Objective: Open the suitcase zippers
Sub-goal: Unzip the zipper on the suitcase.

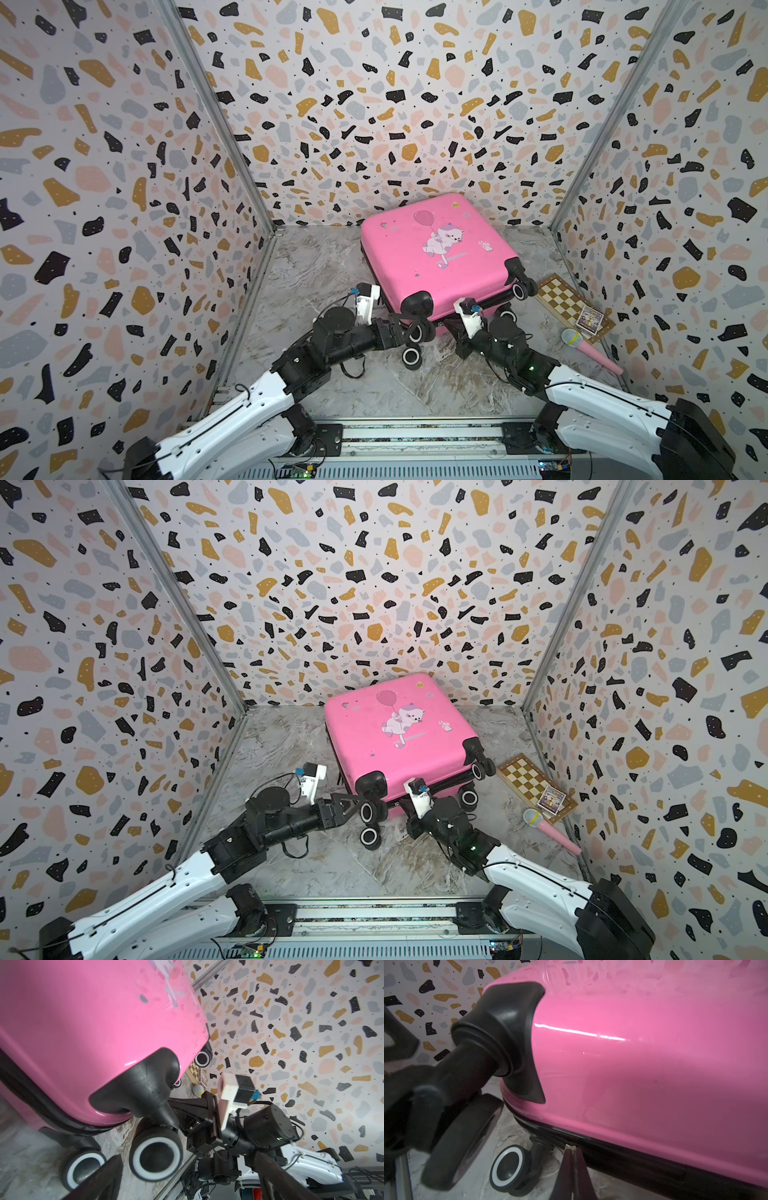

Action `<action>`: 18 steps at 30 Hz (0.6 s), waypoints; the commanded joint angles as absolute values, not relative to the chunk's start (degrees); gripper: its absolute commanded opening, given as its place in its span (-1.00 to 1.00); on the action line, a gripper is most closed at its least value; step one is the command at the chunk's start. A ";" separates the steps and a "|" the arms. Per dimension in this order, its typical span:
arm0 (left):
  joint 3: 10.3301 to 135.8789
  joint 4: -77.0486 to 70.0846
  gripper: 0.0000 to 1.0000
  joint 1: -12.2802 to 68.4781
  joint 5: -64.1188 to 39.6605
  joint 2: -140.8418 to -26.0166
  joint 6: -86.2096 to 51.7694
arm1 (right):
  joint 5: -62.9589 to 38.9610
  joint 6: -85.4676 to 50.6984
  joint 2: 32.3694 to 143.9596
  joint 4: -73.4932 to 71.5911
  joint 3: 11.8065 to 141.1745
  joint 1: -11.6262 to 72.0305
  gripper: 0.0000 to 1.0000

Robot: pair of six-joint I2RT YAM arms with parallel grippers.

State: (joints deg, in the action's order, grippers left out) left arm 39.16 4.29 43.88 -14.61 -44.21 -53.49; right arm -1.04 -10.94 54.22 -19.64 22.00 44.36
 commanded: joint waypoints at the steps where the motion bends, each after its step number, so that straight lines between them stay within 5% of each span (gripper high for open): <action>1: 42.45 15.71 0.98 39.79 -16.18 -41.23 -45.88 | -0.49 -11.12 50.92 -19.91 22.52 41.97 -1.00; 5: 43.10 16.69 0.94 31.27 -23.28 -42.87 -44.62 | -1.42 -11.16 49.97 -19.48 22.18 40.62 -1.00; 14: 41.40 4.06 0.16 25.76 -33.90 -59.39 -45.31 | -5.65 -10.89 50.76 -20.11 21.73 40.43 -1.00; 18: 41.68 -0.23 -0.04 25.75 -34.89 -64.80 -45.58 | -7.86 -10.90 50.67 -22.02 20.83 42.09 -1.00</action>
State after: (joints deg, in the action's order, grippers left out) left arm 41.58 7.03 26.04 -31.77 -62.98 -46.04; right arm -6.07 -11.07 51.90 -18.06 20.91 41.12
